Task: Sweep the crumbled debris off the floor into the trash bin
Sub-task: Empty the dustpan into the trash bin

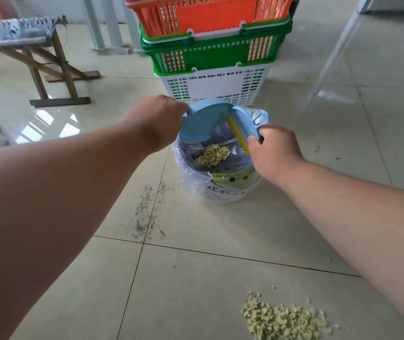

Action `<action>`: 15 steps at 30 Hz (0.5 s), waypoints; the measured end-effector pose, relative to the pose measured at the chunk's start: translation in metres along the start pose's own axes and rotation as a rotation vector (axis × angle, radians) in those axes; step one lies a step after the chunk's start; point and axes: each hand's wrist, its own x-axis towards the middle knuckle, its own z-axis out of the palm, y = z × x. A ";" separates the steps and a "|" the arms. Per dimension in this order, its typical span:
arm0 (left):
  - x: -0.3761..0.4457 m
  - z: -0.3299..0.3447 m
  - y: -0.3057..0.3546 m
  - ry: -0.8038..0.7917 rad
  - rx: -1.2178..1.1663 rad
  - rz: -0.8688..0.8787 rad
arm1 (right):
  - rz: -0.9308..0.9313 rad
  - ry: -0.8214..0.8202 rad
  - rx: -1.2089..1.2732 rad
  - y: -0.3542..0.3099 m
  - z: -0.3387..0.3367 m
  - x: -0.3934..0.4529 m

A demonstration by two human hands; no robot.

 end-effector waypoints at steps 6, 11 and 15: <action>-0.015 -0.003 0.006 -0.117 -0.565 -0.434 | 0.030 0.038 0.085 -0.004 -0.012 -0.006; -0.058 -0.015 0.022 -0.180 -0.803 -0.561 | 0.117 0.066 0.247 -0.012 -0.032 -0.032; -0.101 -0.045 0.042 -0.274 -0.968 -0.552 | 0.229 0.081 0.486 -0.024 -0.059 -0.070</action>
